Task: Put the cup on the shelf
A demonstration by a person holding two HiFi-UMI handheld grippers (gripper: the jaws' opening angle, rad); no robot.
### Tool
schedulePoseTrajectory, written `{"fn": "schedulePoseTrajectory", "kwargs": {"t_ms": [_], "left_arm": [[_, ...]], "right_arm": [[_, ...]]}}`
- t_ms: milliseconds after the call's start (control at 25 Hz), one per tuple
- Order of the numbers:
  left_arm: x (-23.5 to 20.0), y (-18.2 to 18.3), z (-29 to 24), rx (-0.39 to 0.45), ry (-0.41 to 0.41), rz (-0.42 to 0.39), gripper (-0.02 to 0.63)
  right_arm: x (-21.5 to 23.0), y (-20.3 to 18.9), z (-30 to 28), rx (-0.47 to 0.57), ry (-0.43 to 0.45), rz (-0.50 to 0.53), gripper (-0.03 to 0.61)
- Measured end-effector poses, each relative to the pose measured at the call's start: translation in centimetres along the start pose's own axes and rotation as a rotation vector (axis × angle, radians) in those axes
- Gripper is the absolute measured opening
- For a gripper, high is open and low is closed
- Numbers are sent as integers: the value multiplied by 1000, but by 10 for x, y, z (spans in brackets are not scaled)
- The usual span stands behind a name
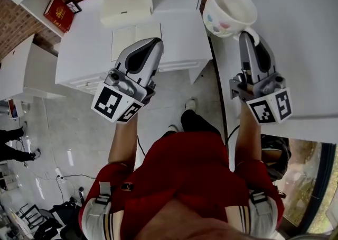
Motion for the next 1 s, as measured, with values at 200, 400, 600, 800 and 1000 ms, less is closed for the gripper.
{"fn": "schedulePoseTrajectory", "kwargs": {"t_ms": [200, 400, 600, 800, 1000], "left_arm": [[-6, -13, -18, -17, -5, -16, 5], [-25, -24, -49, -34, -4, -48, 5], [-61, -32, -99, -51, 7, -67, 6], [-93, -44, -137, -53, 34, -78, 5], [-114, -48, -173, -53, 57, -89, 5]], "right_arm": [[19, -8, -5, 20, 14, -8, 40], [51, -18, -23, 52, 29, -16, 40], [96, -23, -64, 58, 49, -8, 40], [136, -33, -100, 55, 77, -12, 40], [167, -34, -130, 57, 115, -18, 40]]}}
Point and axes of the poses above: the fingertips, and each gripper's own axes: z backward along the fingers, x to its right, y out of its top, the point moved 4 cm from there along z, backward along the fingers, and after that the axes turned 2 degrees about x, right-handed, at the moved point
